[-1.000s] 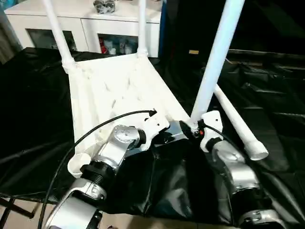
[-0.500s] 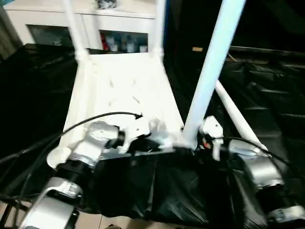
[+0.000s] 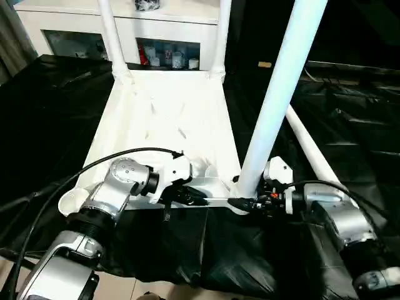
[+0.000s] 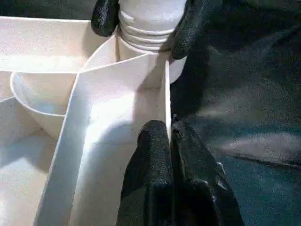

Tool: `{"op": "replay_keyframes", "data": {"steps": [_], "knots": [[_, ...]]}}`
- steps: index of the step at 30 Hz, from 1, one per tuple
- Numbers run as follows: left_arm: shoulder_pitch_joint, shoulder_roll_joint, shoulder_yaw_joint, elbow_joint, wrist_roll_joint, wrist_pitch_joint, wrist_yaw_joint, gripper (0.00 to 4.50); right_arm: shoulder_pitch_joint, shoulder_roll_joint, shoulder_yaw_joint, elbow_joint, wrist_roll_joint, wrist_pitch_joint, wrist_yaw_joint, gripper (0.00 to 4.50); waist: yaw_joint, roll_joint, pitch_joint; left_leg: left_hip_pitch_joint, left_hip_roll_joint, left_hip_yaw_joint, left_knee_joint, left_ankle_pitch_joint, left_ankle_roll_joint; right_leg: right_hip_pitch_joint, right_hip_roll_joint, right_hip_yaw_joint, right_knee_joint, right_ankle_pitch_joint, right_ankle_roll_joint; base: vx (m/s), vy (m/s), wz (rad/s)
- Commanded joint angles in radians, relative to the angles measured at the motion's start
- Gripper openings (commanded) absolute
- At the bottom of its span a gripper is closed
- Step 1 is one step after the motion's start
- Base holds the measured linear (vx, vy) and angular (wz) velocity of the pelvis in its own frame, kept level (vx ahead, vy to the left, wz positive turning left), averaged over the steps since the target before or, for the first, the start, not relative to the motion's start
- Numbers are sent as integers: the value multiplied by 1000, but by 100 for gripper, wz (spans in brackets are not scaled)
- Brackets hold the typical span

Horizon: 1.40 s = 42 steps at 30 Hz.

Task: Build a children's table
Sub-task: Rotate leg to tighten

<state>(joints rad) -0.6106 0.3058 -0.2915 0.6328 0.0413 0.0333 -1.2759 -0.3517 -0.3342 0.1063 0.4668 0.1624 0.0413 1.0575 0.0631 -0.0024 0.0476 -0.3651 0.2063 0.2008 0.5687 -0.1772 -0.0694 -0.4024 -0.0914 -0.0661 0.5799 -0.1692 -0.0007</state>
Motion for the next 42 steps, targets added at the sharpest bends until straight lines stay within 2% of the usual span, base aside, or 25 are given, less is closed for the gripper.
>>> {"op": "replay_keyframes", "data": {"steps": [1,6,7,8,9,10,11,14,15,16,17,20,22,23,24,27,28,29,31,32,33,34,37,39,42], "knots": [[4,-55,-18,10,16,57,87,0,14,53,-6,-23,18,37,-105,271,-3,-7,-50,15,31,-11,-67,-255,49,40,-52,39,-66,-280,-234,0,0,0],[10,-173,-3,-20,38,174,297,0,38,178,-23,2,-63,40,-405,270,-15,-7,-46,16,27,-20,-74,-319,4,35,-54,35,-86,-448,-166,0,0,0],[11,-181,-2,-22,38,181,309,0,38,187,-26,2,-65,43,-422,270,-20,-9,-45,15,23,-21,-75,-338,5,36,-53,33,-92,-492,-146,0,0,0],[12,-231,5,-30,43,221,384,0,37,238,-39,2,-75,61,-515,270,-23,-3,-45,19,24,-21,-75,-355,3,30,-53,34,-97,-512,-136,0,0,0],[12,-232,5,-30,43,222,386,0,37,239,-39,2,-76,61,-518,270,-25,-6,-43,21,22,-22,-74,-365,5,27,-52,33,-102,-532,-130,0,0,0],[9,-274,6,-27,53,243,450,0,33,277,-41,-1,-101,75,-593,270,-25,-2,-45,21,19,-24,-72,-369,8,29,-54,31,-105,-558,-116,0,0,0],[8,-283,8,-26,55,248,464,0,32,284,-40,-4,-109,82,-609,270,-29,-5,-45,19,18,-25,-72,-372,11,28,-52,30,-109,-573,-105,0,0,0],[9,-321,9,-31,63,260,512,0,26,297,-32,-9,-146,61,-669,270,-28,2,-48,18,15,-25,-72,-364,20,27,-50,30,-110,-561,-94,0,0,0],[14,-327,2,-38,67,261,514,0,22,295,-37,-8,-152,39,-683,270,-29,5,-48,18,16,-24,-72,-367,22,26,-49,30,-110,-554,-95,0,0,0],[17,-329,-3,-43,70,262,513,0,20,294,-42,-7,-154,25,-691,304,-30,0,-51,13,15,-24,-71,-357,28,29,-48,30,-108,-536,-95,0,0,0],[23,-328,-12,-52,73,261,503,0,21,288,-48,-12,-144,31,-677,339,-27,10,-52,14,16,-24,-72,-347,34,29,-49,32,-105,-511,-102,0,0,0],[27,-319,-20,-54,81,248,492,0,19,257,-54,-24,-153,33,-668,342,-28,9,-57,7,17,-21,-70,-315,44,35,-45,33,-96,-424,-125,0,0,0],[27,-316,-22,-53,82,243,490,0,19,248,-52,-28,-161,31,-670,368,-27,10,-59,7,18,-19,-69,-298,48,36,-44,34,-90,-376,-142,0,0,0],[21,-309,-19,-47,81,234,486,0,18,213,-42,-42,-171,28,-642,368,-28,4,-60,5,18,-18,-68,-286,52,40,-44,33,-87,-353,-152,0,0,0],[18,-306,-16,-44,78,231,483,0,20,185,-35,-54,-172,26,-610,368,-25,7,-61,5,19,-17,-67,-275,58,41,-44,34,-85,-334,-158,0,0,0],[15,-299,-11,-42,82,214,488,0,38,127,-53,-110,-114,51,-503,368,-19,0,-62,10,20,-12,-61,-268,77,40,-44,36,-84,-310,-171,0,0,0],[16,-298,-12,-44,82,213,485,0,44,116,-57,-125,-98,59,-477,368,-15,3,-62,8,20,-12,-61,-250,88,41,-45,37,-83,-295,-177,0,0,0],[18,-297,-11,-47,87,209,494,0,55,93,-57,-153,-83,71,-439,368,-14,-4,-61,5,20,-10,-58,-240,95,43,-44,37,-81,-291,-177,0,0,0],[28,-299,6,-70,52,230,466,0,93,12,-67,-236,-33,112,-331,368,-5,-4,-62,2,20,-12,-57,-216,105,48,-47,36,-79,-290,-171,0,0,0],[32,-296,6,-77,49,223,461,28,104,-17,-71,-260,-18,118,-296,377,3,-5,-63,6,23,-10,-55,-205,115,45,-47,38,-77,-276,-171,0,0,0],[38,-292,7,-89,45,212,459,28,125,-68,-81,-300,13,141,-234,377,4,-11,-64,3,23,-11,-55,-195,119,50,-46,37,-76,-265,-169,0,0,0],[41,-290,10,-95,47,196,470,28,140,-101,-89,-330,38,162,-194,377,8,-9,-64,-2,22,-12,-53,-182,132,54,-47,36,-71,-246,-173,0,0,0],[44,-282,38,-120,26,171,480,63,168,-165,-105,-385,84,218,-129,381,5,-6,-67,-7,24,-14,-52,-168,141,54,-48,34,-68,-226,-183,0,0,0],[55,-250,48,-177,-2,168,430,63,178,-191,-109,-396,81,235,-117,381,2,-11,-69,-8,25,-17,-51,-160,135,56,-48,32,-64,-200,-196,0,0,0],[66,-183,90,-249,-1,172,431,63,197,-210,-103,-423,81,276,-117,381,-3,-7,-67,-5,25,-13,-49,-150,141,51,-44,32,-60,-158,-224,0,0,0]]}}
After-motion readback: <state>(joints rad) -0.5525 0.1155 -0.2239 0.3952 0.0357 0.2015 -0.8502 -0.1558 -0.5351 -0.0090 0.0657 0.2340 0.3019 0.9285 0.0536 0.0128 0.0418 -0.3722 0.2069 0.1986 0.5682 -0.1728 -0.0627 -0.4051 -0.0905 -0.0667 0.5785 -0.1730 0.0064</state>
